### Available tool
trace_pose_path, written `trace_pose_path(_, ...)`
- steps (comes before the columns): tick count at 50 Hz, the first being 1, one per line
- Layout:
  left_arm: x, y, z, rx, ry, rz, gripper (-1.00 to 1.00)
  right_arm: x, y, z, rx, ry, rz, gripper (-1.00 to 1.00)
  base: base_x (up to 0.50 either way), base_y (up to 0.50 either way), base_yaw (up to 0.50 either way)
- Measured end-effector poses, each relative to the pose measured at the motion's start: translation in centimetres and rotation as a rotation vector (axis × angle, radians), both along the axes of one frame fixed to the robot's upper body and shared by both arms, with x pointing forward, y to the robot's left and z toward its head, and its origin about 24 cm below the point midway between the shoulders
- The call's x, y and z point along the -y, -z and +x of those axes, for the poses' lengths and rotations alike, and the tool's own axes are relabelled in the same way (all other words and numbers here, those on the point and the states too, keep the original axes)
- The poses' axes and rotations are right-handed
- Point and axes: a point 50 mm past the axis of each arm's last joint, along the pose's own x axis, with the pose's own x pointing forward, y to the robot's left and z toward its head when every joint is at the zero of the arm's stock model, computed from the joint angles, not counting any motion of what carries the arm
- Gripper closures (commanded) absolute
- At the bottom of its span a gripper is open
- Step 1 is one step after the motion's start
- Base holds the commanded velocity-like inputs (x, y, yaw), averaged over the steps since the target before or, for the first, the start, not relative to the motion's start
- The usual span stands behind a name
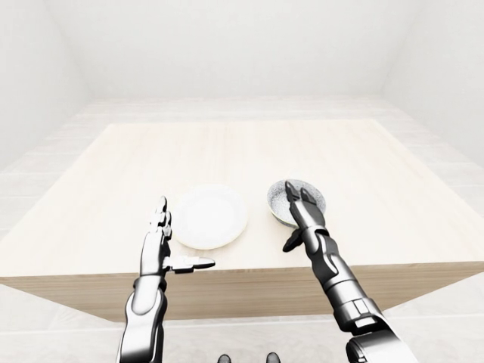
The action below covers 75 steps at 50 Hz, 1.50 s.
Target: Put the bowl on the plate.
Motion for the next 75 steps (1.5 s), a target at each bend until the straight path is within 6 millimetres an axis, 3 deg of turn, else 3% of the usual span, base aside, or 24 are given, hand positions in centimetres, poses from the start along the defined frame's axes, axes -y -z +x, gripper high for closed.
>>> trace_pose_path(6, 0.0, 0.1, -0.1, -0.002, -0.001, 0.0, -1.0, -0.1, 0.2, -0.1, -0.006, -0.003, -0.006, -0.98, 0.0, 0.0, 0.0)
trace_pose_path(18, -0.1, 0.1, -0.1, -0.005, -0.003, -0.001, -1.0, -0.1, 0.3, -0.2, -0.014, -0.007, -0.01, -0.55, 0.0, 0.0, 0.0)
trace_pose_path(32, -0.2, 0.2, -0.1, -0.007, -0.007, 0.0, -1.0, 0.0, 0.3, -0.3, -0.022, -0.01, -0.01, -0.47, 0.0, 0.0, 0.0)
trace_pose_path(44, -0.2, 0.2, -0.1, -0.01, -0.009, 0.0, -1.0, 0.0, 0.2, -0.4, -0.021, -0.013, -0.006, -0.04, 0.0, 0.0, 0.0)
trace_pose_path(53, -0.1, 0.1, 0.1, -0.009, -0.009, 0.001, -1.0, 0.2, -0.1, -0.4, -0.016, -0.012, -0.005, 0.11, 0.0, 0.0, 0.0)
trace_pose_path(57, -0.1, 0.1, 0.2, -0.008, -0.009, 0.001, -1.0, 0.2, -0.2, -0.3, -0.015, -0.014, -0.008, 0.33, 0.0, 0.0, 0.0)
trace_pose_path(75, 0.0, -0.1, 0.4, -0.004, -0.007, 0.003, -1.0, 0.1, -0.7, -0.3, -0.018, -0.035, -0.021, 0.62, 0.0, 0.0, 0.0)
